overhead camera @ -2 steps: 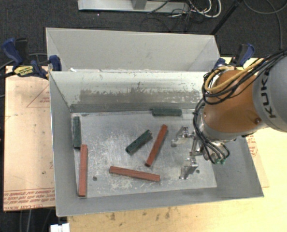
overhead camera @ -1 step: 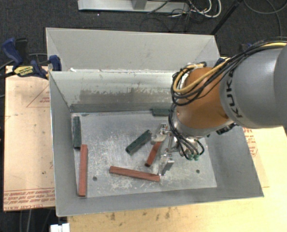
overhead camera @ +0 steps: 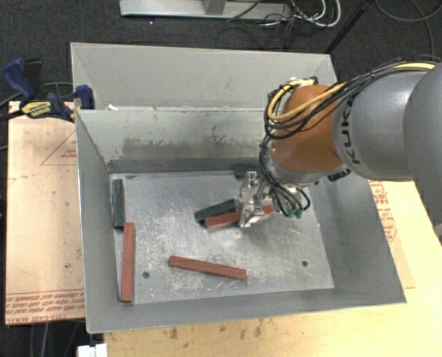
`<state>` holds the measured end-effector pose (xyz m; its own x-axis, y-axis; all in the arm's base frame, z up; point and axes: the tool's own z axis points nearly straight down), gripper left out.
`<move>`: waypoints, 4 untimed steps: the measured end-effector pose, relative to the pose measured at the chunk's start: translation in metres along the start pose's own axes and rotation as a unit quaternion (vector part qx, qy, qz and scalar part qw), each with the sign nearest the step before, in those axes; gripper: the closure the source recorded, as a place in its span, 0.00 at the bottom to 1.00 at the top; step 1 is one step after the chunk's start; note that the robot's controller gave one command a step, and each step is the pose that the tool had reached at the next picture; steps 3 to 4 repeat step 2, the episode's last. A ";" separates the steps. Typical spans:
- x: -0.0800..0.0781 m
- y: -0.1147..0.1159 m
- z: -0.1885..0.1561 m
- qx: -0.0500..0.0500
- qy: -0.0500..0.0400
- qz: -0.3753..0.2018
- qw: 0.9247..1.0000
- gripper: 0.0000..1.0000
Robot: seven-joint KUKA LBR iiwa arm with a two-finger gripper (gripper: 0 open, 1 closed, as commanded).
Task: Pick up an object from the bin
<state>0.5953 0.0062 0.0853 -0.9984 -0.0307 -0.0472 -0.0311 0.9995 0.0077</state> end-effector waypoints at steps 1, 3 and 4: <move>0.000 0.000 0.000 0.000 0.000 0.000 1.000 1.00; -0.004 0.008 -0.158 0.003 0.020 -0.002 1.000 1.00; -0.004 0.008 -0.158 0.003 0.020 -0.002 1.000 1.00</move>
Offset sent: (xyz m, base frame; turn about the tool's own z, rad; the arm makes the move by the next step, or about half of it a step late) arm -0.0052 0.0055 0.1562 -0.0032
